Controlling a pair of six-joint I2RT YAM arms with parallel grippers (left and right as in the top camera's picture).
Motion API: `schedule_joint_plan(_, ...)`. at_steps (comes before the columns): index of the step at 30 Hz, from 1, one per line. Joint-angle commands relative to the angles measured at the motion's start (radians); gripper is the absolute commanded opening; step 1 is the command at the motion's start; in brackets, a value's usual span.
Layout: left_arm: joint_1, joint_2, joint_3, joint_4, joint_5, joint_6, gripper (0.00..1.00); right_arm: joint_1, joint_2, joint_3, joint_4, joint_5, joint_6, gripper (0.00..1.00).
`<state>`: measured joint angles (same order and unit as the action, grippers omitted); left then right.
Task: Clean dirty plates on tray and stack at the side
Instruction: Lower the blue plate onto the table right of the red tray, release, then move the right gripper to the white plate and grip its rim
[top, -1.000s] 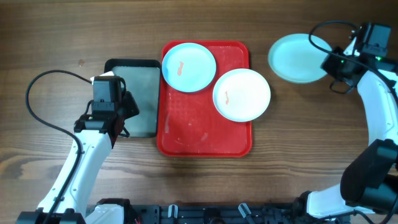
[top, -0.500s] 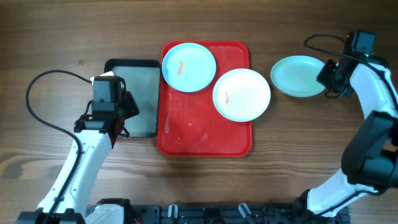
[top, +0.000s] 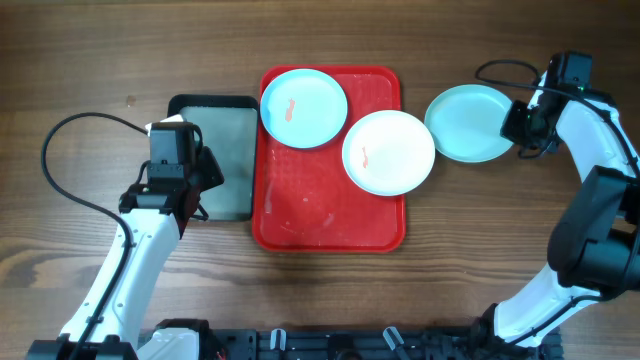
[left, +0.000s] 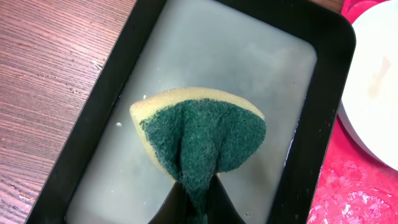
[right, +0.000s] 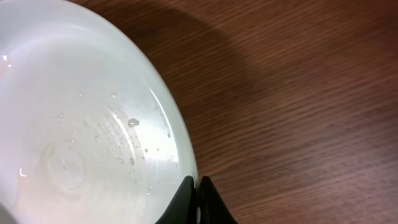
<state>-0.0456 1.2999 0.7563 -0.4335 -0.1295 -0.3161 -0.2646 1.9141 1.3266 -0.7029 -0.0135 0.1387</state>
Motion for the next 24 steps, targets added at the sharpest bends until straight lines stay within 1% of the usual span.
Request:
schedule_joint_plan(1, 0.005, 0.006, 0.009, 0.003, 0.006, -0.005, 0.04, 0.007, 0.020, 0.006, 0.000, -0.104, -0.090, 0.04)
schedule_joint_plan(7, 0.005, 0.006, 0.009, 0.003, 0.006, -0.005, 0.04, 0.032, 0.020, 0.006, -0.002, -0.107, -0.140, 0.04)
schedule_joint_plan(10, 0.005, 0.006, 0.009, 0.003, 0.006, -0.005, 0.04, 0.045, 0.020, 0.006, -0.002, -0.107, -0.138, 0.11)
schedule_joint_plan(14, 0.005, 0.006, 0.009, 0.002, 0.006, -0.005, 0.04, 0.046, 0.020, 0.006, -0.002, -0.109, -0.138, 0.11)
schedule_joint_plan(17, 0.005, 0.006, 0.010, 0.003, 0.006, -0.005, 0.04, 0.046, 0.020, 0.006, -0.003, -0.150, -0.139, 0.11)
schedule_joint_plan(18, 0.005, 0.006, 0.009, 0.003, 0.006, -0.005, 0.04, 0.046, 0.020, 0.006, -0.002, -0.171, -0.140, 0.13)
schedule_joint_plan(20, 0.005, 0.006, 0.010, 0.003, 0.006, -0.005, 0.04, 0.046, 0.020, 0.006, 0.000, -0.175, -0.139, 0.22)
schedule_joint_plan(22, 0.005, 0.006, 0.009, 0.003, 0.006, -0.005, 0.04, 0.046, 0.020, 0.008, 0.003, -0.194, -0.141, 0.24)
schedule_joint_plan(24, 0.005, 0.006, 0.009, 0.002, 0.006, -0.005, 0.04, 0.046, 0.019, 0.011, -0.015, -0.321, -0.225, 0.27)
